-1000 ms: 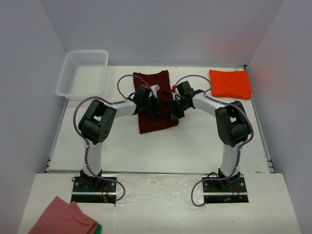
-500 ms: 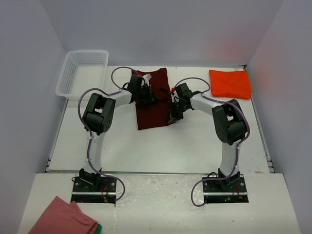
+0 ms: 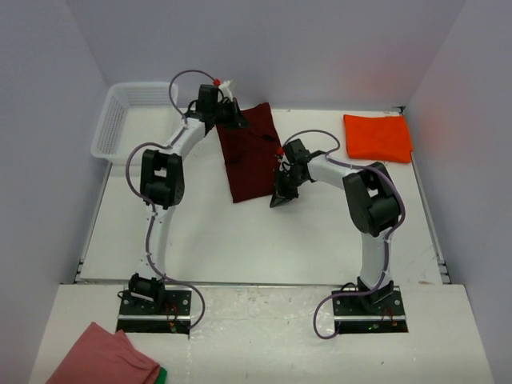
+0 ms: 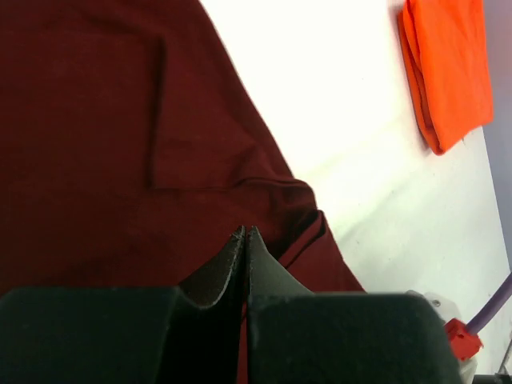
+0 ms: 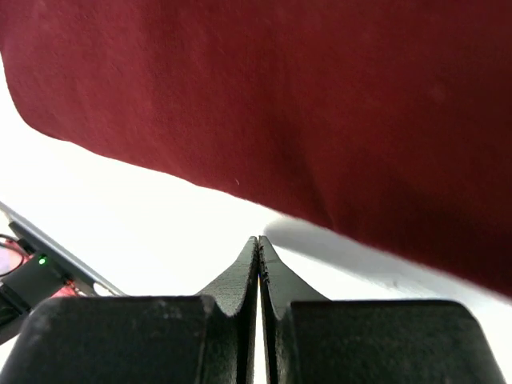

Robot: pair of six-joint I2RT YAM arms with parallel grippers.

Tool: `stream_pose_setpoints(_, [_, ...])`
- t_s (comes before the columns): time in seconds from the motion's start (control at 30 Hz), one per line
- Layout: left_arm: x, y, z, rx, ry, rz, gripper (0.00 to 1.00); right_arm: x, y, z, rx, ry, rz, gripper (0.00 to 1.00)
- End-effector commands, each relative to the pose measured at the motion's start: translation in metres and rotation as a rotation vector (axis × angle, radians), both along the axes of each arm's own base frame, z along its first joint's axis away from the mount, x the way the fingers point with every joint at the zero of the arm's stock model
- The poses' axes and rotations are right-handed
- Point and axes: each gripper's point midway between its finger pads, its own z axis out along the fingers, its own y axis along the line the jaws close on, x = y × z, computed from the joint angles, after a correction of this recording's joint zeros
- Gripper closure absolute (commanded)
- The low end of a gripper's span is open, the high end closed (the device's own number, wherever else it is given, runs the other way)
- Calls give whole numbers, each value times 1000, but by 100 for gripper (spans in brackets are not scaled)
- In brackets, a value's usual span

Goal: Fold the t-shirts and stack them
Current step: Fold the folded rectangular tshirt in 1/3 of the way, then grab one side of the 2/3 rectangular tshirt with both arms

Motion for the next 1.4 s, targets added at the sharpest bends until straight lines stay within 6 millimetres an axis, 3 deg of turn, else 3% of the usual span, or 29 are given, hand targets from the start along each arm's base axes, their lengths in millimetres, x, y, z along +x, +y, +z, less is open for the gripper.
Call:
stream_pose_setpoints(0.0, [2, 39, 84, 9, -138, 31, 100, 2, -4, 32, -10, -93, -2, 100])
stream_pose_setpoints(0.03, [-2, 44, 88, 19, -139, 46, 100, 3, -8, 35, -27, -109, -10, 100])
stream_pose_setpoints(0.07, [-12, 47, 75, 34, -103, 52, 100, 6, -10, 45, -29, -138, -16, 100])
stream_pose_setpoints(0.1, [-21, 48, 93, 29, -125, 55, 100, 9, -11, 50, -38, -151, -19, 100])
stream_pose_setpoints(0.13, [-38, 47, 69, 35, -60, 46, 100, 10, -13, 54, -54, -151, -23, 100])
stream_pose_setpoints(0.2, [-56, 44, 83, 23, -80, 44, 100, 24, -9, 70, -44, -188, -27, 100])
stream_pose_setpoints(0.23, [-73, 41, 60, 40, -28, 38, 100, 26, -9, 73, -46, -184, -28, 100])
stream_pose_setpoints(0.27, [-78, 39, 62, 41, -41, 39, 100, 34, -5, 84, -33, -209, -30, 100])
stream_pose_setpoints(0.3, [-85, 38, 68, 41, -54, 40, 100, 39, -4, 82, -35, -206, -36, 100])
stream_pose_setpoints(0.33, [-97, 35, 53, 51, -23, 28, 100, 48, -1, 91, -23, -218, -39, 100])
stream_pose_setpoints(0.4, [-106, 34, 48, 42, 1, 26, 100, 57, 0, 77, -46, -181, -33, 100])
stream_pose_setpoints(0.43, [-115, 33, 35, 43, 31, 20, 100, 65, 2, 82, -45, -192, -37, 100])
stream_pose_setpoints(0.63, [-117, 28, 12, 36, 56, 14, 100, 95, -2, 61, -25, -147, -69, 100])
stream_pose_setpoints(0.8, [-102, 30, -13, 68, 74, 25, 100, 100, -22, 36, -54, -93, -118, 100])
stream_pose_setpoints(0.93, [-92, 32, -36, 71, 111, 33, 100, 93, -46, 9, -136, -36, -182, 100])
stream_pose_setpoints(1.07, [-84, 36, -66, 77, 158, 50, 100, 86, -58, 5, -187, -11, -228, 100])
stream_pose_setpoints(1.2, [-75, 56, -78, 73, 186, 95, 100, 72, -61, -2, -210, 59, -249, 100])
stream_pose_setpoints(1.37, [-67, 76, -74, 83, 177, 126, 100, 63, -65, -7, -259, 139, -241, 100])
